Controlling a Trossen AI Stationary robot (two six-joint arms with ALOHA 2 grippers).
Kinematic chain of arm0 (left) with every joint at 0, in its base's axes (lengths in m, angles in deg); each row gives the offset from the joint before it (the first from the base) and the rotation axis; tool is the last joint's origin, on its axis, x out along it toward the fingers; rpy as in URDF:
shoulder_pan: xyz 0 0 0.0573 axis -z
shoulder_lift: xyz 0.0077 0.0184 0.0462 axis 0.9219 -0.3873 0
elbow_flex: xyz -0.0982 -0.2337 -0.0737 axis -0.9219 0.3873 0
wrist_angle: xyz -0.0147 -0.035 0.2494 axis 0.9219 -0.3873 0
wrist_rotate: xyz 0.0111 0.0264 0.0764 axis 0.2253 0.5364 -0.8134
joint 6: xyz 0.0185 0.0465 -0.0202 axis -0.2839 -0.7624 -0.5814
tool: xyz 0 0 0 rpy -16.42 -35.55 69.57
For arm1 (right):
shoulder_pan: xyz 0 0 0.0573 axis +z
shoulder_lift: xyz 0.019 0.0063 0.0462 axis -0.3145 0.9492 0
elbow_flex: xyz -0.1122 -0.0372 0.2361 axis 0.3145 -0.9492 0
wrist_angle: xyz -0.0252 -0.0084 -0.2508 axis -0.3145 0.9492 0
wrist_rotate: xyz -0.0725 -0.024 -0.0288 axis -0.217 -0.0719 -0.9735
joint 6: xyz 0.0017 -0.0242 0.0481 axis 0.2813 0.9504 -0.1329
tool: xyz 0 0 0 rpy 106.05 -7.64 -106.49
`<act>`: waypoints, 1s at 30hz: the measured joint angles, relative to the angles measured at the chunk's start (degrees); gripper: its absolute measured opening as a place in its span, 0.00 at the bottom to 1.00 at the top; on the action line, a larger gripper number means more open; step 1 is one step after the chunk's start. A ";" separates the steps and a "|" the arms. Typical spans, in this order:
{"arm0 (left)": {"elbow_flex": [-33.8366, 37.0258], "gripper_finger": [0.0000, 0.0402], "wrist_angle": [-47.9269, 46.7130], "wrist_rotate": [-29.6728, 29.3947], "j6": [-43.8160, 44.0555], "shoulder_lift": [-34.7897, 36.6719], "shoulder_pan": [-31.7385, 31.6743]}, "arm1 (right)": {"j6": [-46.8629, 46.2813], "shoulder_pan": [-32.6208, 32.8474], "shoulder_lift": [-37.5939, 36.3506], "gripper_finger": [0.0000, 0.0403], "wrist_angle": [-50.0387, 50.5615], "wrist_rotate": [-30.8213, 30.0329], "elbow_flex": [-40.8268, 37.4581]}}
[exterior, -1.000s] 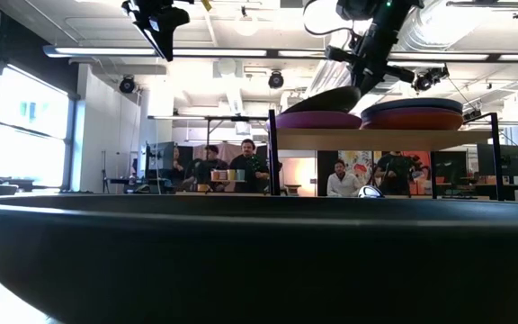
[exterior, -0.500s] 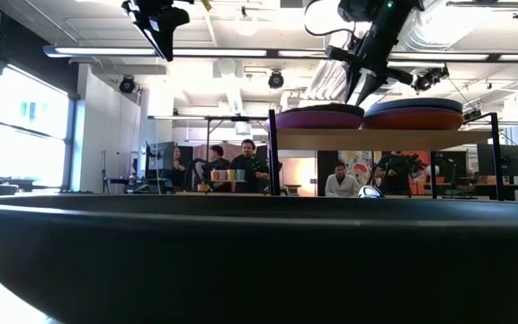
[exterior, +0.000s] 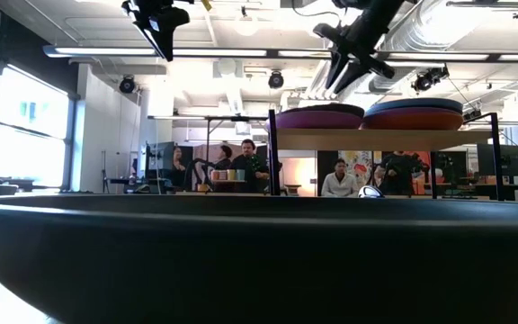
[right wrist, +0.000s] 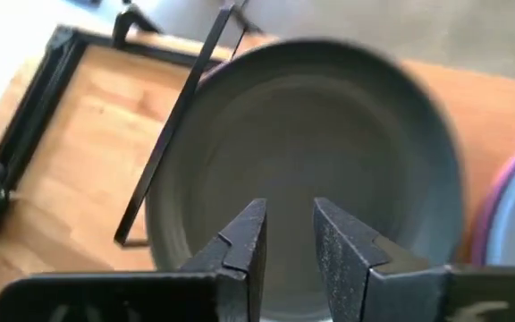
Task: Place and stack plates onto a shelf
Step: Stack the right black plate on top of the violet plate on the shelf
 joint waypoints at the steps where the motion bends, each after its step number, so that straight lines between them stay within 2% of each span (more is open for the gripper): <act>1: 0.00 0.26 0.01 -0.01 0.00 0.00 0.00 | -0.04 0.26 0.39 0.18 -0.02 0.08 0.00; 10: 0.00 0.26 0.01 0.00 0.00 0.02 0.00 | 0.11 0.88 5.64 0.18 3.41 2.20 0.02; 16: 0.00 0.26 0.01 -0.01 0.00 0.02 0.00 | 0.48 0.53 7.32 0.18 6.81 1.56 0.02; 22: 0.00 0.26 0.01 -0.01 0.00 0.02 0.00 | 0.57 -0.05 7.27 0.18 8.18 -4.03 0.02; 30: 0.00 0.26 0.01 -0.01 0.00 0.01 0.00 | -0.05 -2.49 7.18 0.18 10.13 -6.97 0.02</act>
